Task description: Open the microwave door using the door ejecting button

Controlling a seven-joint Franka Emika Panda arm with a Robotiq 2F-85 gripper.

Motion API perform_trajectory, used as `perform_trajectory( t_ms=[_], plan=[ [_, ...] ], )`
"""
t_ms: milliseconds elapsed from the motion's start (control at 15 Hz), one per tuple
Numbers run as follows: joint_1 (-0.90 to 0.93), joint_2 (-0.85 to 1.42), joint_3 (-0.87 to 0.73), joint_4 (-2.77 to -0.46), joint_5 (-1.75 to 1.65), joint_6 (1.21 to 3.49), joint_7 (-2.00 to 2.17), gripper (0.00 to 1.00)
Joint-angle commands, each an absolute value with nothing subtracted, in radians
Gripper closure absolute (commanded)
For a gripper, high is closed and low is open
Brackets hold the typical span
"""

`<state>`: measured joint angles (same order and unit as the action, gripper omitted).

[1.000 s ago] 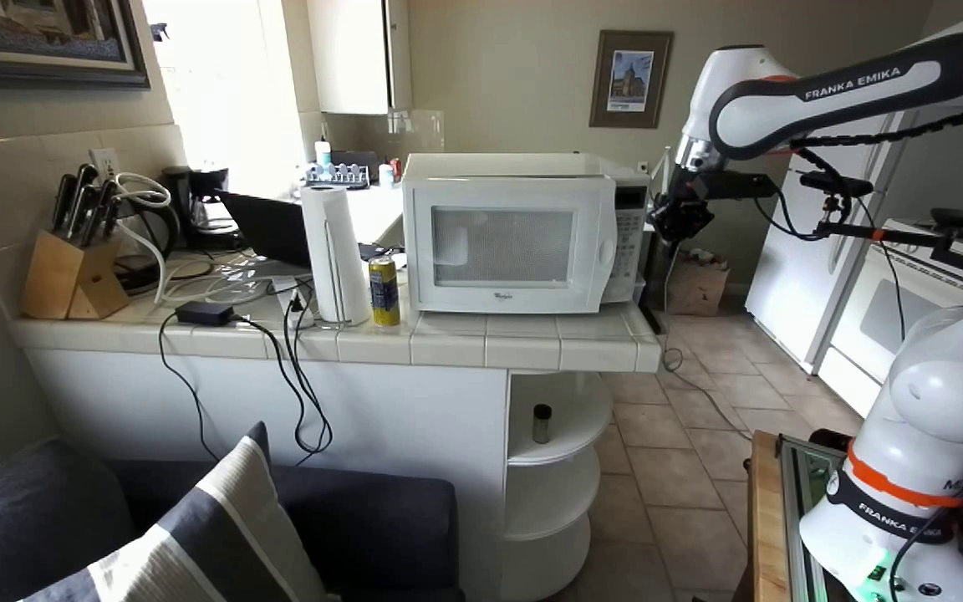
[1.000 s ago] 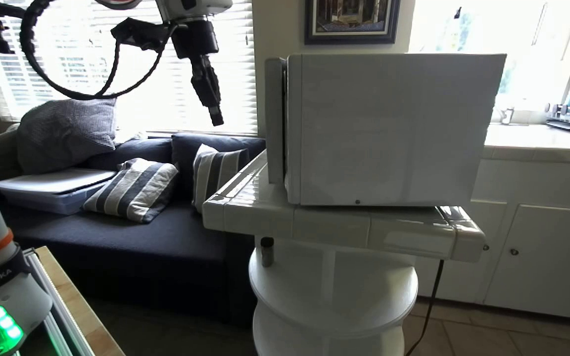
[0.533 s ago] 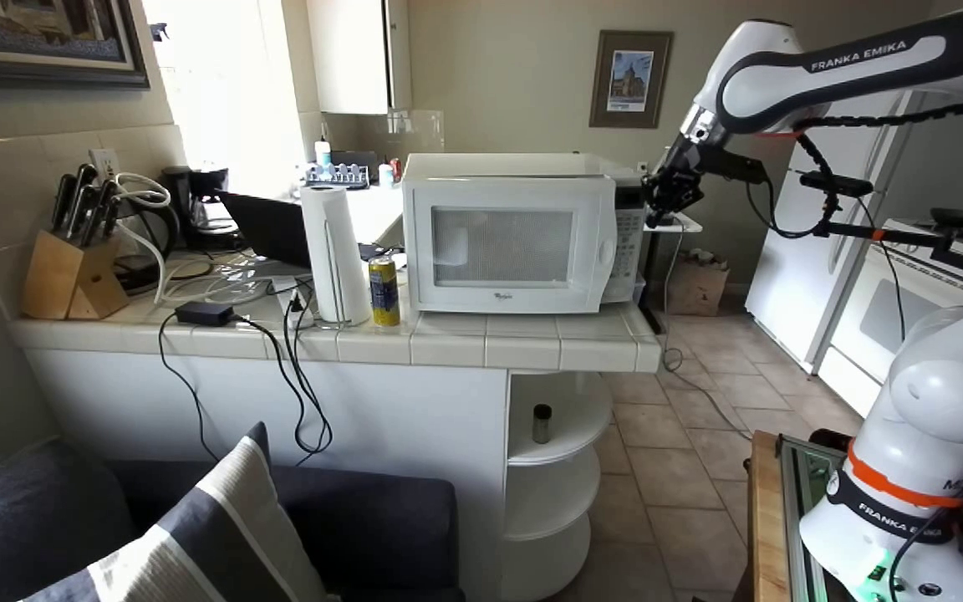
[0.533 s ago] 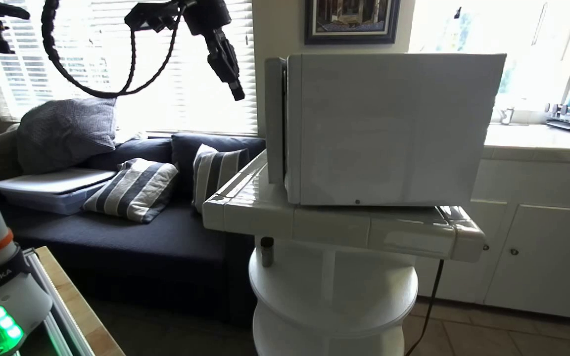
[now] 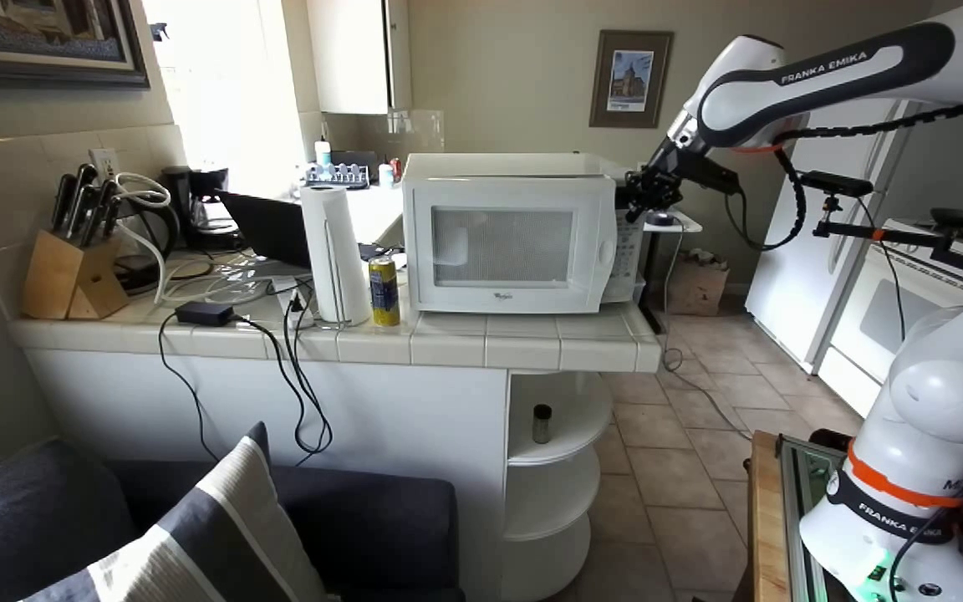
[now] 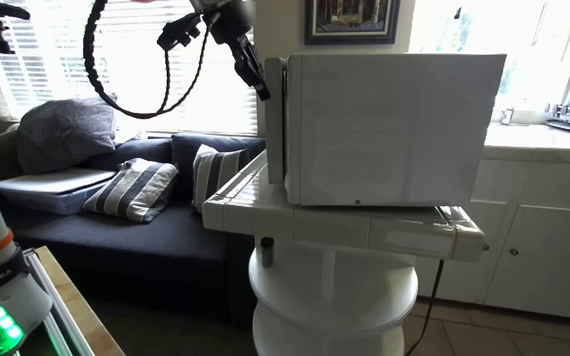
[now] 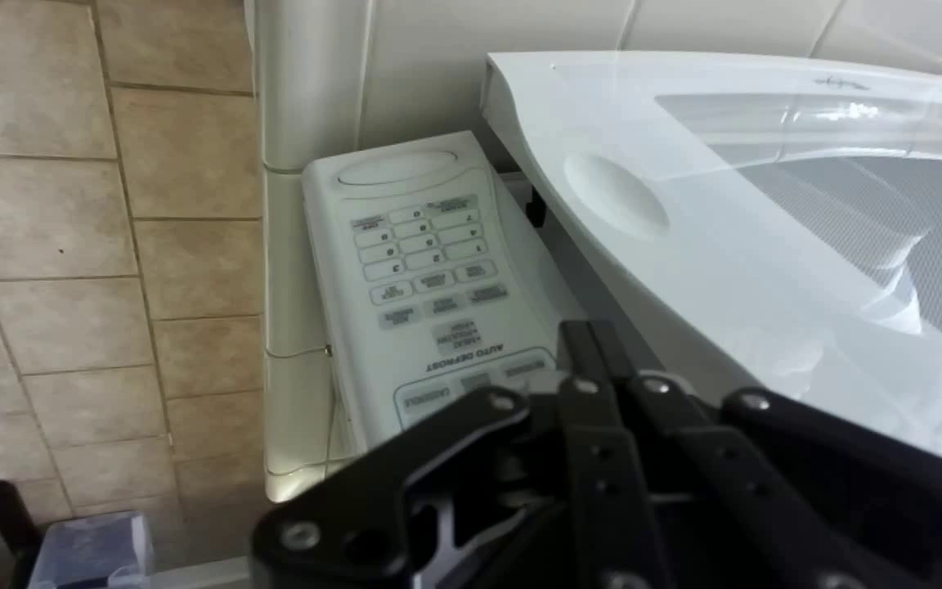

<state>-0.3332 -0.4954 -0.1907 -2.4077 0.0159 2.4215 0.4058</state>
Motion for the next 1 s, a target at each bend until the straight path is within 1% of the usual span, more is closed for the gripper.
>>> perform_trajectory(
  t_ms=[0, 667, 933],
  plan=[
    [-0.311, -0.432, -0.213, -2.389, 0.087, 2.486, 0.359, 1.00],
    [-0.289, -0.400, -0.227, -2.391, 0.146, 2.474, 0.284, 1.00],
    [-0.278, -0.429, -0.236, -2.403, 0.152, 2.415, 0.241, 1.00]
  ],
)
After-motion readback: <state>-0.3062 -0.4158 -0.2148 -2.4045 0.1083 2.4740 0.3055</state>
